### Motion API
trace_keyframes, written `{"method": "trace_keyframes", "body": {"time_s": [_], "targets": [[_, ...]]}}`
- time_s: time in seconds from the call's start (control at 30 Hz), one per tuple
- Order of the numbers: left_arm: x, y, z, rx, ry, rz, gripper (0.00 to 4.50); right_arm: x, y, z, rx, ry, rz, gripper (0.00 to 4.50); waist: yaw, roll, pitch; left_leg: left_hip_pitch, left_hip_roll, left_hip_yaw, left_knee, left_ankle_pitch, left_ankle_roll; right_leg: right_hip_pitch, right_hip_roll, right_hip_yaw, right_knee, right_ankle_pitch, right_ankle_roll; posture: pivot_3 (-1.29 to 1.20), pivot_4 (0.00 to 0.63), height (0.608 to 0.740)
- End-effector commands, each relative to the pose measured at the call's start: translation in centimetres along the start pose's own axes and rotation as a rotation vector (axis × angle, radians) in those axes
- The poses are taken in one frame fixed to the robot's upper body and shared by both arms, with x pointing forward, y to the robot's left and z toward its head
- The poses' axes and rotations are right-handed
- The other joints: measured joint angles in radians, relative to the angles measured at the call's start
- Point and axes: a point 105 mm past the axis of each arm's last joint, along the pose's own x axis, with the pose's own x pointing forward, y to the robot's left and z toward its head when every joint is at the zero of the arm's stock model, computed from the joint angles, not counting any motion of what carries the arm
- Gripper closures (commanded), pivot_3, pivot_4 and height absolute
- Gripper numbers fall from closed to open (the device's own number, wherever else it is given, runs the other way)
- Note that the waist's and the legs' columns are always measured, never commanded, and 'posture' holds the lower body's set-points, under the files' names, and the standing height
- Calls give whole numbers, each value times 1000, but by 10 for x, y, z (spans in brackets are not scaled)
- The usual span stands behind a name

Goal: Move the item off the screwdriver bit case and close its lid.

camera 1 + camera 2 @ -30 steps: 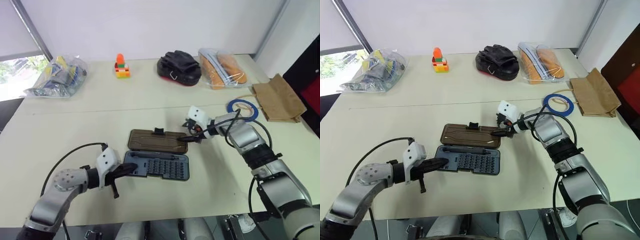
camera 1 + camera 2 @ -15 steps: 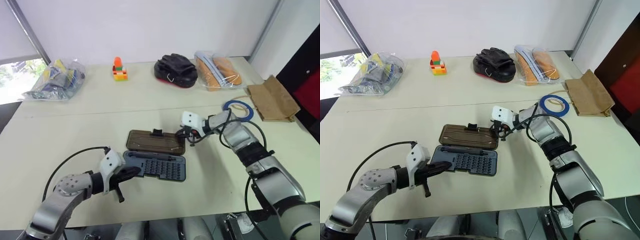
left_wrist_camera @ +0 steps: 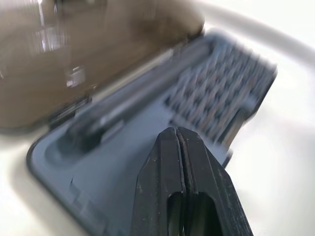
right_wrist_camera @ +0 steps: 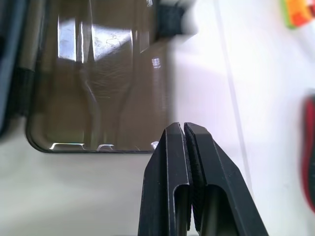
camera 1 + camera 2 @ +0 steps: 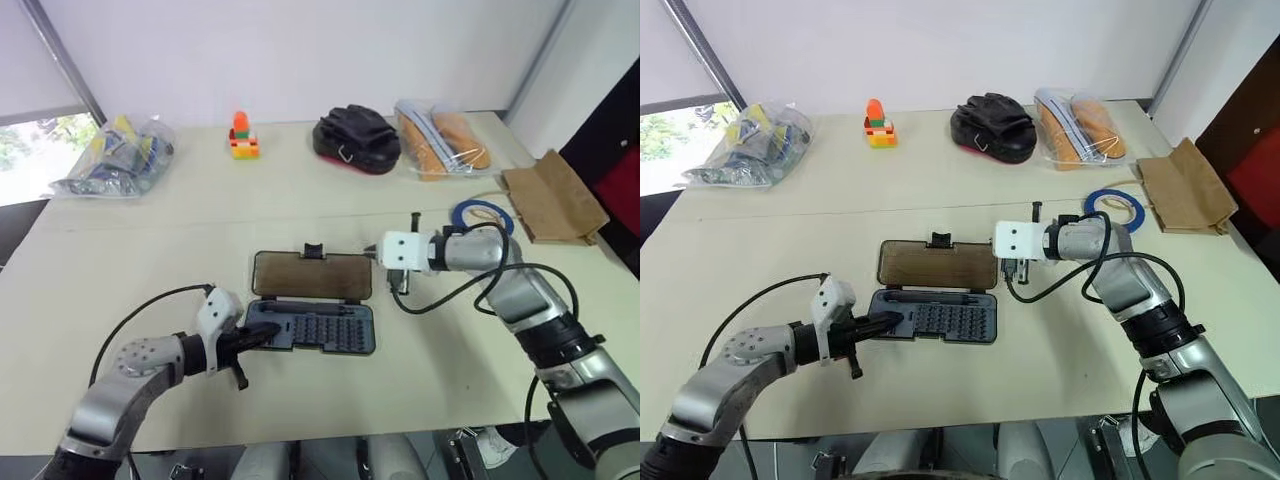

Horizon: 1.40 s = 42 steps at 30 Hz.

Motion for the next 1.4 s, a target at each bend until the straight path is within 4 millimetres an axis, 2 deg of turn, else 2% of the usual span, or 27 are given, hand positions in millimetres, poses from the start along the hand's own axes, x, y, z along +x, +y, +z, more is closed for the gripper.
{"method": "trace_keyframes", "body": {"time_s": [0.03, 0.07, 0.13, 0.23, 0.3, 0.33, 0.4, 0.57, 0.73, 0.9, 1.03, 1.2, 1.33, 1.37, 1.4], "targets": [[-25, 12, 77, -17, -221, -31, 4500, -6, -13, 9, -42, -27, -76, 4451, 4, -1, 1, -2, 0, -1, 1, 0, -1, -2, 0, -1, 1, 0, 0, 0, 150, 740], [-29, 17, 87, -18, -242, -20, 4500, -5, -14, 9, -40, -28, -81, 4451, 5, -3, 2, -7, 0, -3, 4, 1, -1, -6, 1, -2, 3, 2, 2, 0, 150, 740], [-34, 21, 91, -21, -224, -17, 4500, -4, -14, 6, 25, -33, -93, 4451, 1, -1, 2, -9, 0, -4, 4, 3, -5, -8, 1, -3, 3, 3, 1, 0, 150, 740], [-33, 20, 81, -10, -151, -30, 4500, -2, -19, 6, 159, -62, -109, 4451, -4, 0, 2, -9, -1, 0, 3, 2, -4, -7, 0, 0, 0, 3, 1, 0, 150, 740], [-31, 17, 68, -2, -102, -39, 4500, -7, -33, 9, 255, -91, -141, 4451, -1, -1, 4, -9, -1, 0, 2, 2, -3, -7, 0, 0, 0, 3, 1, 0, 150, 740], [-31, 15, 62, 9, -76, -41, 4500, -9, -39, 10, 291, -101, -155, 4053, 1, 0, 5, -10, -1, -1, 2, 2, -3, -8, 0, -1, 0, 3, 1, 0, 150, 740], [-29, 14, 51, 47, -23, -34, 4500, -11, -43, 10, 327, -96, -149, 3625, 3, 0, 6, -10, -1, -1, 2, 2, -3, -9, 0, 0, 0, 3, 1, 0, 150, 740], [-28, 23, 27, 152, 78, 1, 4500, -8, -45, 6, 398, -75, -129, 1044, 7, 0, 6, -10, -1, -1, 2, 1, -3, -8, -1, -1, -1, 1, -3, 0, 150, 740], [-20, 26, 2, 234, 163, -12, 4500, -3, -37, 8, 477, -73, -49, 1044, 3, 0, 6, -10, -1, -1, 2, 1, -3, -8, -1, -1, -1, 1, -3, 0, 150, 740], [-14, 26, -12, 279, 207, -29, 4500, 2, -25, 5, 534, -48, 29, 1044, 4, 0, 6, -10, 0, -1, 1, 1, -2, -9, -1, -1, -1, 1, -2, 0, 150, 740], [-15, 27, -28, 326, 280, -48, 4500, 14, -15, 3, 575, -30, 95, 1044, 4, 0, 5, -10, -1, -1, 1, 1, -2, -8, -1, -1, -1, 1, -2, 0, 150, 740], [-15, 27, -31, 339, 291, -51, 4500, 29, -5, 9, 601, -34, 198, 1044, 3, 1, 5, -10, -1, -1, 1, 1, -2, -8, -1, -1, -1, 1, -2, 0, 150, 740], [-12, 23, -30, 324, 277, -53, 4500, 51, 16, -2, 598, 34, 311, 1044, 0, 1, 5, -9, -1, -1, 1, 1, -2, -7, -1, -1, -1, 2, -2, 0, 150, 740], [-11, 23, -29, 318, 269, -49, 4500, 55, 18, -6, 593, 48, 326, 1425, -1, 1, 5, -8, -1, -1, 1, 1, -2, -7, -1, -1, -1, 2, -2, 0, 150, 740], [-10, 23, -29, 312, 263, -45, 4500, 58, 19, -8, 592, 55, 337, 1552, 0, 1, 5, -8, -1, -1, 1, 1, -2, -7, -1, -1, -1, 2, -2, 0, 150, 740]]}}
